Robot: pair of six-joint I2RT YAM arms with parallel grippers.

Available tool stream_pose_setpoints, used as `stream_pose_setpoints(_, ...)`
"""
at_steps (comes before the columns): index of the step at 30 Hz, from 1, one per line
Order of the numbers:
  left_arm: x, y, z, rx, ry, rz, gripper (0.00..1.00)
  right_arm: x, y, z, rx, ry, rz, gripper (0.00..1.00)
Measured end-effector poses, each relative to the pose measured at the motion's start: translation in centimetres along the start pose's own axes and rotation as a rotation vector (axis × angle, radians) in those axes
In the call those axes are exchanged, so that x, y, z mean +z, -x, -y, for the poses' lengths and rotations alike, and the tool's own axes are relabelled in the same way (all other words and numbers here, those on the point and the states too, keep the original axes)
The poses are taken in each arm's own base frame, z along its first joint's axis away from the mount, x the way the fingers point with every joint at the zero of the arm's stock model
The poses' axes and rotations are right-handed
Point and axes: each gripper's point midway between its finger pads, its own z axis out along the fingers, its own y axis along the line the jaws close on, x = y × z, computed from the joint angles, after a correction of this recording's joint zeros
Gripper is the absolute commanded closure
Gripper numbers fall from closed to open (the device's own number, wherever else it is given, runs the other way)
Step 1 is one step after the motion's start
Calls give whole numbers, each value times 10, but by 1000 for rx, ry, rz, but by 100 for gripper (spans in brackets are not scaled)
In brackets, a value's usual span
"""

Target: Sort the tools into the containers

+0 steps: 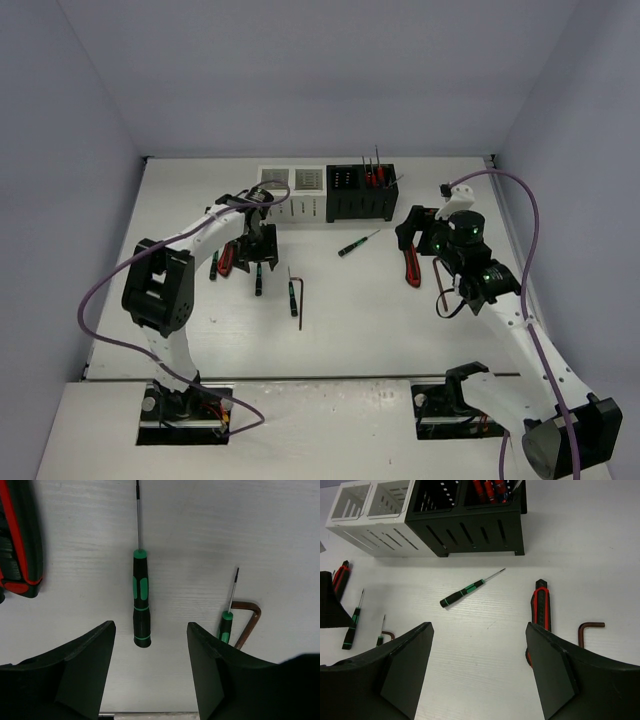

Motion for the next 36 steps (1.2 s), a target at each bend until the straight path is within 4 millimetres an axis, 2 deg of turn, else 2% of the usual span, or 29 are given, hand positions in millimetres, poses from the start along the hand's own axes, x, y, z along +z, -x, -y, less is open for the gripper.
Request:
stream_pose_setpoints(6, 26, -10, -5, 23, 32, -113, 50, -5, -13, 1, 12, 3, -19, 27)
stream_pose_setpoints(13, 33, 0, -12, 20, 51, -124, 59, -8, -16, 1, 13, 6, -24, 26)
stream_pose_setpoints(18, 37, 9, -15, 16, 65, -113, 73, -9, -16, 1, 13, 7, -22, 26)
stream_pose_setpoints(23, 45, 6, -17, 16, 81, -135, 89, -9, -16, 1, 13, 8, -24, 26)
stream_pose_setpoints(25, 45, 8, -17, 16, 84, -131, 99, -9, -18, 1, 13, 8, -29, 25)
stream_pose_setpoints(32, 41, 8, -19, 17, 89, -117, 100, -11, -23, 2, 14, 5, -50, 25)
stream_pose_setpoints(34, 28, 8, -20, 17, 79, -89, 100, -12, -22, 2, 14, 6, -49, 25)
stream_pose_setpoints(36, 3, 15, -18, 15, 51, -23, 100, -13, -21, 1, 15, 7, -44, 25)
